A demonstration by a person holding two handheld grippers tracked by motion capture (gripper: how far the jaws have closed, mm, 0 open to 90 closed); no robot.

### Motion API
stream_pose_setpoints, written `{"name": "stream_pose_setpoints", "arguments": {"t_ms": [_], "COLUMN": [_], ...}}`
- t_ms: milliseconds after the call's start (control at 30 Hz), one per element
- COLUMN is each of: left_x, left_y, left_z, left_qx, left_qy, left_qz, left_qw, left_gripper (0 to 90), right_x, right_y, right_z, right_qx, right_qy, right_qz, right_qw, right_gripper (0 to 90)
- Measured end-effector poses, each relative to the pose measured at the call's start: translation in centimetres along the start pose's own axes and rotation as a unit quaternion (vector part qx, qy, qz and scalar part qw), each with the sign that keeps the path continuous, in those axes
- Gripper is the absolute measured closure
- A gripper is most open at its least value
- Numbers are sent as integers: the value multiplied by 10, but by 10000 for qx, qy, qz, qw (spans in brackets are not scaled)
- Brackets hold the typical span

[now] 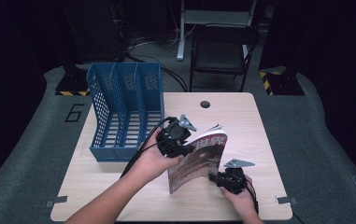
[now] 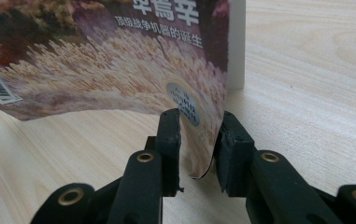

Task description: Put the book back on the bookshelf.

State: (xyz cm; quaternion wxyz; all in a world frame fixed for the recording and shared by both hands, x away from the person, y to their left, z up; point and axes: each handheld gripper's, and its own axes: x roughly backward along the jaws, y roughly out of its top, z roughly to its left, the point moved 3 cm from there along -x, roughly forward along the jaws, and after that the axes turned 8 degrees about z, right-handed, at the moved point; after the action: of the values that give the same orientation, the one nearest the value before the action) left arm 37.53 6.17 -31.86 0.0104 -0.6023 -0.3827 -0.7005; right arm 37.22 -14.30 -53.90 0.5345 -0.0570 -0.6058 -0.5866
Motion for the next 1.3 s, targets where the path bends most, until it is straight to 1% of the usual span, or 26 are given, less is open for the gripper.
{"name": "stream_pose_setpoints", "arguments": {"t_ms": [33, 100, 133, 200, 233, 367, 400, 533, 600, 700, 733, 767, 800, 833, 867, 900, 933, 967, 1000, 1100, 1133, 1167, 1200, 1233, 1267, 1300], "left_x": [0, 0, 0, 1, 1, 1, 1, 3, 4, 7, 8, 9, 11, 12, 16, 16, 18, 20, 23, 26, 28, 30, 32, 33, 36, 38], "left_y": [0, 1, 1, 2, 3, 3, 4, 4, 5, 6, 6, 7, 7, 8, 9, 9, 10, 10, 12, 12, 12, 13, 13, 12, 12, 12], "left_z": [0, 0, 0, 0, -1, 0, 1, 4, 5, 5, 6, 6, 6, 7, 8, 8, 8, 9, 9, 9, 10, 11, 12, 11, 13, 13], "left_qx": [-7, -57, -82, -136, -118, -136, -131, -73, -93, -54, -66, -66, -59, -92, -95, -95, -100, -131, -99, -84, -108, -97, -133, -24, -78, -68], "left_qy": [-1, 11, 27, 36, 37, 60, 70, 49, 56, 39, 69, 63, 49, 69, 65, 65, 122, 138, 137, 133, 146, 127, 138, 110, 126, 134], "left_qz": [18, 67, 94, 160, 168, 188, 173, 170, 171, 148, 120, 119, 109, 120, 96, 96, 75, 65, 32, 27, 32, 25, 19, -5, -3, -16], "left_qw": [10000, 10000, 9999, 9998, 9998, 9997, 9997, 9998, 9998, 9999, 9999, 9999, 9999, 9999, 9999, 9999, 9998, 9998, 9999, 9999, 9998, 9999, 9998, 9999, 9999, 9999], "left_gripper": [836, 837, 836, 837, 836, 837, 837, 837, 838, 838, 838, 838, 838, 838, 838, 838, 838, 838, 838, 838, 838, 838, 838, 838, 838, 838], "right_x": [0, 0, 0, 0, 0, 1, 1, 1, 1, 4, 4, 5, 5, 8, 10, 12, 12, 15, 16, 18, 19, 19, 21, 22, 23, 24], "right_y": [0, 0, 0, 0, 0, 0, 1, 1, 2, 3, 3, 5, 5, 6, 7, 8, 8, 10, 11, 12, 13, 14, 15, 16, 16, 17], "right_z": [-1, 0, 0, 0, 0, 1, 1, 2, 3, 5, 5, 5, 5, 6, 6, 7, 7, 9, 10, 12, 13, 14, 15, 16, 18, 19], "right_qx": [78, 36, -1, 10, -25, 8, 15, 5, 63, 44, 44, 39, 39, 28, 25, -10, -10, -36, -7, 7, -13, 51, 43, 74, 50, 100], "right_qy": [-27, 2, -52, -61, -57, -7, -40, -18, 23, 83, 83, 67, 67, 119, 104, 160, 160, 206, 205, 222, 234, 208, 223, 217, 236, 264], "right_qz": [7, -2, -1, 10, 16, 13, -2, -31, -68, -81, -81, -171, -171, -255, -305, -347, -347, -411, -456, -492, -514, -541, -546, -581, -604, -627], "right_qw": [10000, 10000, 10000, 10000, 10000, 10000, 10000, 10000, 10000, 9999, 9999, 9998, 9998, 9996, 9995, 9993, 9993, 9989, 9988, 9985, 9984, 9983, 9982, 9980, 9979, 9976], "right_gripper": [734, 735, 737, 738, 739, 741, 742, 742, 741, 741, 741, 746, 746, 755, 764, 768, 768, 773, 776, 778, 781, 784, 788, 794, 802, 812]}}
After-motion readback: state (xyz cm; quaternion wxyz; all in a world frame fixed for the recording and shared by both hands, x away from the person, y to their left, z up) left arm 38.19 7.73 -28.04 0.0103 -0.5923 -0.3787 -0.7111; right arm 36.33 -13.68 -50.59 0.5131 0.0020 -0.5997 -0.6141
